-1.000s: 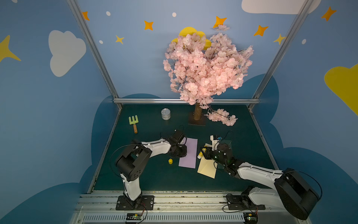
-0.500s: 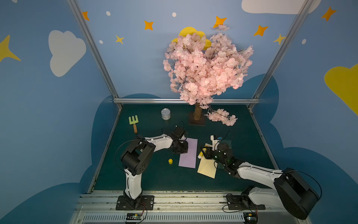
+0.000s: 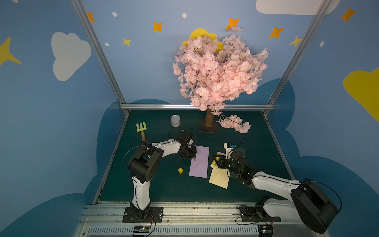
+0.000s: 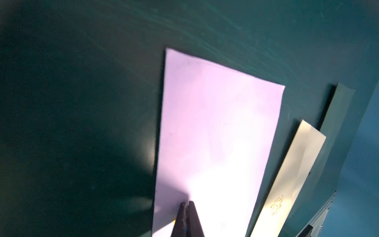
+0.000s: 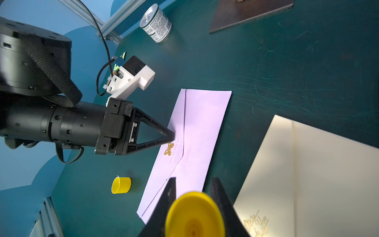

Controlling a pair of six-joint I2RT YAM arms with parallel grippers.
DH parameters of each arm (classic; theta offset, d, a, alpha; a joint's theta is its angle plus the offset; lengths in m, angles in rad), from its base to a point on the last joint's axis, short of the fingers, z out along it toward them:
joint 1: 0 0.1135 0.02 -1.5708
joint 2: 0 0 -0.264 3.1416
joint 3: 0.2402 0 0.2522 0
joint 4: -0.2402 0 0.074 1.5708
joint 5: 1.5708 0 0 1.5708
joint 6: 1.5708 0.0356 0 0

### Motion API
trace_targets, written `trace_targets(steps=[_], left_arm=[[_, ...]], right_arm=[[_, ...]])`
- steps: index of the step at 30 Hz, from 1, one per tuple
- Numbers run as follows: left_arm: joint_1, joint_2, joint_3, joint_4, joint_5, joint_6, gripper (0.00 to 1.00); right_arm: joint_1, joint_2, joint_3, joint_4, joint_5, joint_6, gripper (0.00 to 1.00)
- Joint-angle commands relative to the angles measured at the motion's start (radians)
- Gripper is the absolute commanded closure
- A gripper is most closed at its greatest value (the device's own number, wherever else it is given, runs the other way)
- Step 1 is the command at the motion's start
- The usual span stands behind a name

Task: Seal the envelope with a glue stick
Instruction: Seal the envelope at the center of the board.

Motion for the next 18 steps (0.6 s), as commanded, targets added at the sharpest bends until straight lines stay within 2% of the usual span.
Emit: trace_targets(steps=[1, 10, 18], left_arm=[[0.010, 0.073, -0.012, -0.063, -0.082, 0.022, 0.97], [-0.022, 0.134, 0.053, -0.066, -0.070, 0.010, 0.97], [-0.022, 0.096, -0.009, -0.060, -0.078, 0.006, 0.97]], right_arm=[[-0.005, -0.033, -0.008, -0.020, 0.007, -0.011, 1.00], [-0.007, -0.043, -0.008, -0.024, 0.008, -0.010, 1.00], [-0.008, -0.062, -0.015, -0.034, 0.014, -0.015, 1.00]])
